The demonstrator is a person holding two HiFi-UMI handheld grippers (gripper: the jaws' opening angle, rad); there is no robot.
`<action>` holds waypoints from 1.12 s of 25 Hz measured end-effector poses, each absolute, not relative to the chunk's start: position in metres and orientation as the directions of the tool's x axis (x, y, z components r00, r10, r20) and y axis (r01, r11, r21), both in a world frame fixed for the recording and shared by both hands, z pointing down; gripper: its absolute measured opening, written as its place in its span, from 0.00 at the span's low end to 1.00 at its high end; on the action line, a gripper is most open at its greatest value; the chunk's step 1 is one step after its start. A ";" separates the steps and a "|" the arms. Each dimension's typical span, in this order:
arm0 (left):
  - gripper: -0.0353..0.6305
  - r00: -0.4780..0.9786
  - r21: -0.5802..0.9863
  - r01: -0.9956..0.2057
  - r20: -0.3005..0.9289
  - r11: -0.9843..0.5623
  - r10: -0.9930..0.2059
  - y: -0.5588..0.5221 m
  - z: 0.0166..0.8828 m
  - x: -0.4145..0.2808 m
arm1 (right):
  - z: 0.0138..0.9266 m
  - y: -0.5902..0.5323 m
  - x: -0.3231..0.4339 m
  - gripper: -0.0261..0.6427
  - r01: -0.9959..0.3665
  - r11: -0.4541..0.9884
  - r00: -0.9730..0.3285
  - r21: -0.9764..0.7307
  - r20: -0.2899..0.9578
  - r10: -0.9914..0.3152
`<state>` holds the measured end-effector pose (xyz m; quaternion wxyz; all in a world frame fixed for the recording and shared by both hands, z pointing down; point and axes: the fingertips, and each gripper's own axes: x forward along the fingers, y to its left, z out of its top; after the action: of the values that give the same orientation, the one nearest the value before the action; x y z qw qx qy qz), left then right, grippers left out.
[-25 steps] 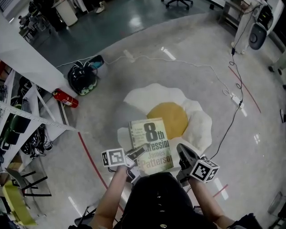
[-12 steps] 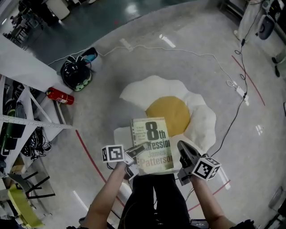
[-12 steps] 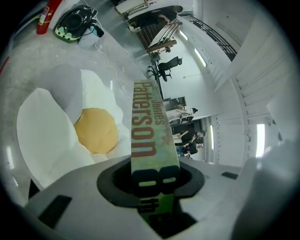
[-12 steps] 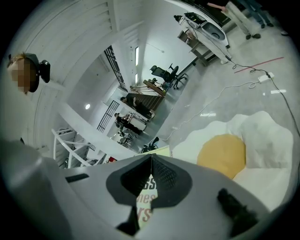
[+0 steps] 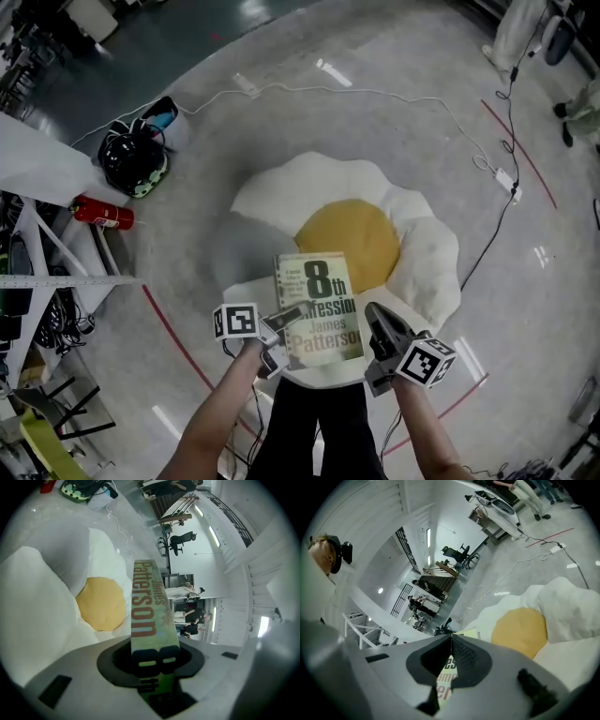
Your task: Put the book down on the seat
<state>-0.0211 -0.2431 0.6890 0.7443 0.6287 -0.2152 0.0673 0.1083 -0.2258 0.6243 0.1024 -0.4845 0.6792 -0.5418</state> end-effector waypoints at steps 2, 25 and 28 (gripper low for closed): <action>0.29 0.902 0.902 -0.371 0.407 0.219 -0.147 -0.247 0.713 -0.019 | 0.643 -0.230 0.109 0.06 -0.533 -0.081 -0.495 -0.842 0.388 -0.777; 0.30 0.927 0.832 -0.355 0.373 0.428 0.044 -0.259 0.912 0.010 | 0.809 -0.263 0.095 0.06 -0.465 -0.144 -0.490 -0.874 0.389 -0.780; 0.30 0.908 0.793 -0.402 0.409 0.458 0.089 -0.259 0.933 0.012 | 0.820 -0.263 0.095 0.06 -0.472 -0.144 -0.493 -0.870 0.396 -0.775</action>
<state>0.0122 -0.2588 0.9326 0.8394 0.4995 -0.1566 0.1461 0.0949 -0.2634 0.8196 0.1310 -0.4864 0.6408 -0.5794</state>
